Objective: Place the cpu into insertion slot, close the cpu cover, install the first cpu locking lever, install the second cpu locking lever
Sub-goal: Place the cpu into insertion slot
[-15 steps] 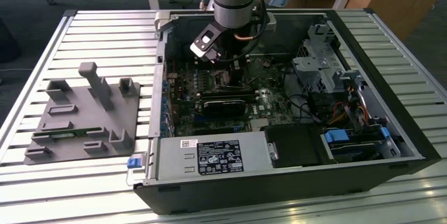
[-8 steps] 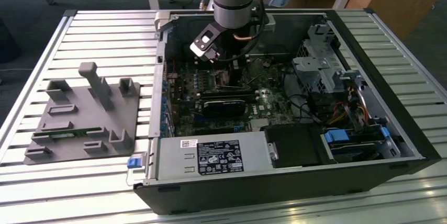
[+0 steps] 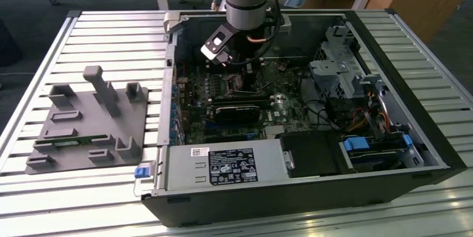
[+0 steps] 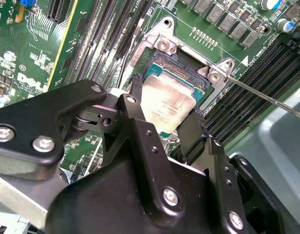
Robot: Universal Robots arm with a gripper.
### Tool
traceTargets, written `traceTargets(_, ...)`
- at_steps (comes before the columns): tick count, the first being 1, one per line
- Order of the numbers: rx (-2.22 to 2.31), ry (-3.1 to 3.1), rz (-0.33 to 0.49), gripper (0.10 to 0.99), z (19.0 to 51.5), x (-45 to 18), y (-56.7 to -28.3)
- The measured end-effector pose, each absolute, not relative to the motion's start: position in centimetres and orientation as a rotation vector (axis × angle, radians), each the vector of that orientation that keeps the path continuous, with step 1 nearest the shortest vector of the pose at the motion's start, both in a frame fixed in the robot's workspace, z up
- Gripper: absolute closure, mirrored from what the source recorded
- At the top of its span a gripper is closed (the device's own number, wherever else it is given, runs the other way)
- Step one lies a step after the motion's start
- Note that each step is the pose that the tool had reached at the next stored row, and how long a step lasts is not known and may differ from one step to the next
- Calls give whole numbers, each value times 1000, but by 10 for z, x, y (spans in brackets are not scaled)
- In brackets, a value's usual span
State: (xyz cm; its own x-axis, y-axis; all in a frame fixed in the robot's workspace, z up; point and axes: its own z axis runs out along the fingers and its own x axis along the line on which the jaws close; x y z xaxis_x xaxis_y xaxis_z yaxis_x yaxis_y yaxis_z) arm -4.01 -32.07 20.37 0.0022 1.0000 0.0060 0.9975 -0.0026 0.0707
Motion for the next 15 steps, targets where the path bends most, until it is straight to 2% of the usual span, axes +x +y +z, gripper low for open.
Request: traceTargets(15, 2191, 2186, 84, 549, 201, -41, -321)
